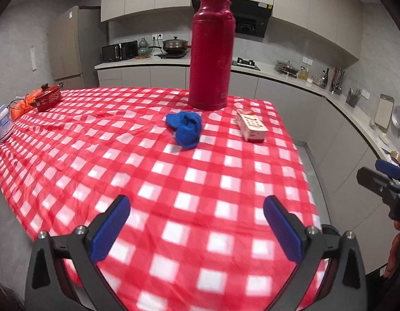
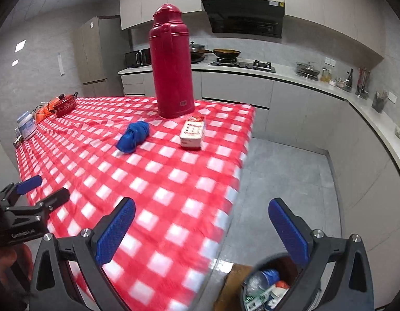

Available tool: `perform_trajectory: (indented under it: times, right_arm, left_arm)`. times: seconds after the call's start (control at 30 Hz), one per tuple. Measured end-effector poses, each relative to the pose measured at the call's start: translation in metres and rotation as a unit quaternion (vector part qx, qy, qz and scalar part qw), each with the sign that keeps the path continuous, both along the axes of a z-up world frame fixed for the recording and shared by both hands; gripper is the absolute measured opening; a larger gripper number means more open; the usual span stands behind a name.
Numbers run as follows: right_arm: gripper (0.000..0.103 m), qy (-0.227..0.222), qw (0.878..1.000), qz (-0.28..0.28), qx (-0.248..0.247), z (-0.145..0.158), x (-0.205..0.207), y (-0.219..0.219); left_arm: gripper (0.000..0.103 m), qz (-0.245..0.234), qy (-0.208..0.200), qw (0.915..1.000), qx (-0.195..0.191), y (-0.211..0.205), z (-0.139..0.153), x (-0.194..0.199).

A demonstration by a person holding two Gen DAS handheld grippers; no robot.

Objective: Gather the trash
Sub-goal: 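Move both open tools back to the blue cloth and milk carton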

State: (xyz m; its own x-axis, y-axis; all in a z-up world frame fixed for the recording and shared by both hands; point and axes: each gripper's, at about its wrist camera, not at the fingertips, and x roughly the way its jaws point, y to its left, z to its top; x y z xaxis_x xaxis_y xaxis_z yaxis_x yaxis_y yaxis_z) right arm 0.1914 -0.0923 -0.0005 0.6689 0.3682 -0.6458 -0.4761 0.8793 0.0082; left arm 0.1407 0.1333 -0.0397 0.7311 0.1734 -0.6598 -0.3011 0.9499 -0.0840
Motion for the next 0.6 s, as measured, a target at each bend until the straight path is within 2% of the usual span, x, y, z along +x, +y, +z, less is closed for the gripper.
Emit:
perform_trajectory:
  times: [0.33,0.53,0.6]
  right_arm:
    - [0.103,0.008,1.0,-0.001,-0.01,-0.01,0.054,0.068]
    - [0.103,0.014,1.0,-0.009,-0.016,-0.019,0.084,0.089]
    - [0.103,0.018,1.0,-0.013,-0.016,-0.023,0.097,0.095]
  left_arm:
    - [0.099,-0.014,0.007,0.9998,-0.008,0.042,-0.01,0.048]
    - [0.098,-0.025,0.016,0.9995,-0.011,0.06,-0.019,0.083]
    - [0.095,-0.032,0.021,0.9992,-0.012,0.065,-0.023,0.098]
